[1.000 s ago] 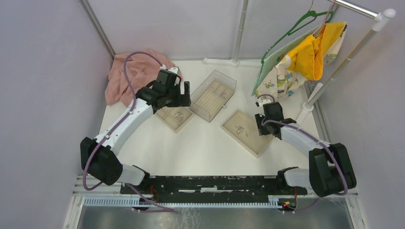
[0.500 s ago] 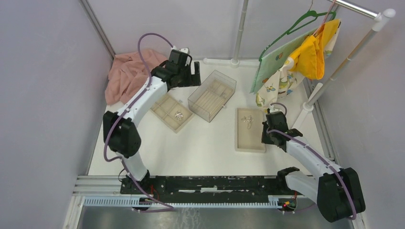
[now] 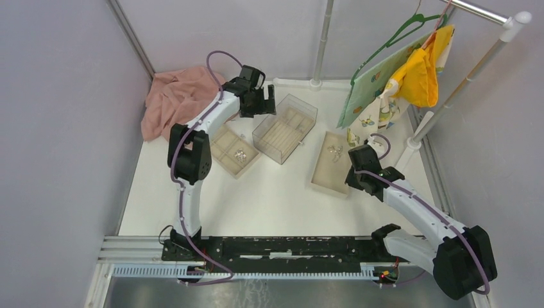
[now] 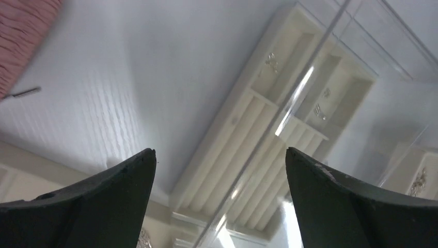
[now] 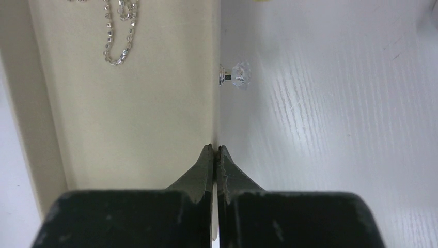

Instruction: Organize the mixed jewelry

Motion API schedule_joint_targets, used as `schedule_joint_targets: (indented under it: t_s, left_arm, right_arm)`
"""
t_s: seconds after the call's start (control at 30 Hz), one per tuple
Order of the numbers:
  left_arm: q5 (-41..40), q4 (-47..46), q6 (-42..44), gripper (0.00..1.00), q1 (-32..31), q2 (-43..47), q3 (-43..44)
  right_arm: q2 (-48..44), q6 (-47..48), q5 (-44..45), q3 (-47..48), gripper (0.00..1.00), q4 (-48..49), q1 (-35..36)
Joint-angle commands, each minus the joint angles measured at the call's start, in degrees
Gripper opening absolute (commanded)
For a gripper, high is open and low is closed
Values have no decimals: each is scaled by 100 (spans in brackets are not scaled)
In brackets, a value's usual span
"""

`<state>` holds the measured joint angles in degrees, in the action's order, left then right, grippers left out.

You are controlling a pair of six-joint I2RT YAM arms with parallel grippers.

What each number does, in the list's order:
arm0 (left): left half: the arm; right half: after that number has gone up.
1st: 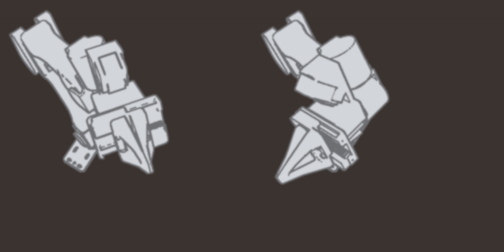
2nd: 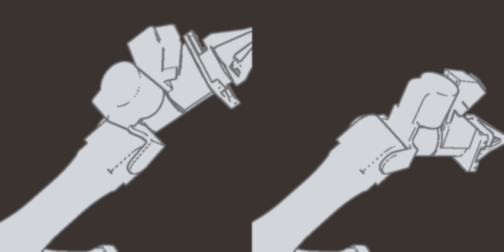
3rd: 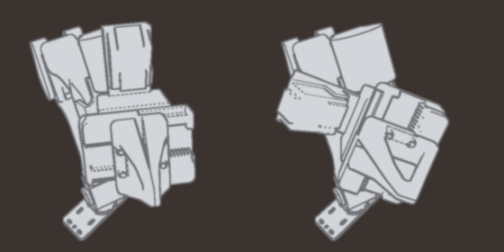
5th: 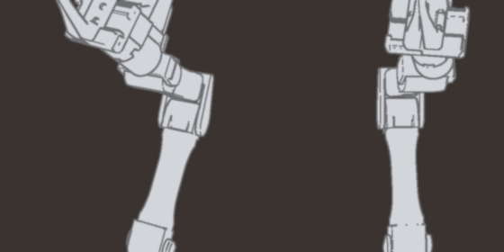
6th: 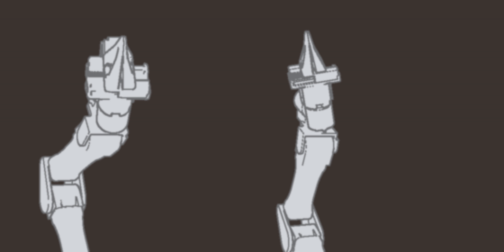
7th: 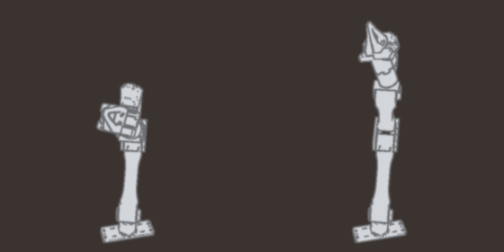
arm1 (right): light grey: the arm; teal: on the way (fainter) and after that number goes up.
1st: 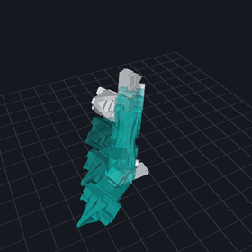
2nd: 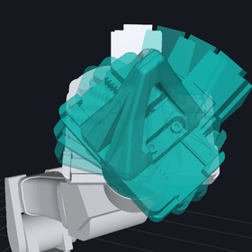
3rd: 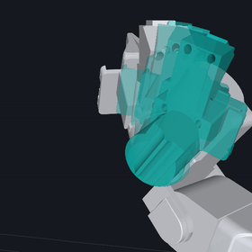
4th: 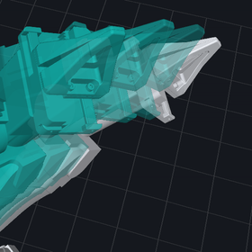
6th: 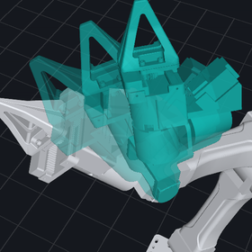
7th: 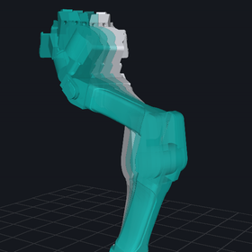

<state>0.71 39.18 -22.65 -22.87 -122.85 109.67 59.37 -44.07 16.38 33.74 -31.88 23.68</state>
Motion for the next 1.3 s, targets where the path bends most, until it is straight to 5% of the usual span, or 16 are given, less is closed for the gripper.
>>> schedule_joint_targets:
  t_s: [0.0,0.47,0.8,1.27]
  left_arm:
    - [534,-354,291,100,-376,242,-274]
    - [550,-801,-62,100,-1263,970,-1483]
    - [231,-451,84,100,-1256,1074,-1206]
    - [99,-559,233,100,-1222,1195,-1190]
  right_arm:
    - [19,-542,399,413,0,-36,90]
    - [308,-768,906,761,0,-351,146]
    - [914,375,1344,1429,0,-267,144]
    - [1641,445,1110,1741,0,257,140]
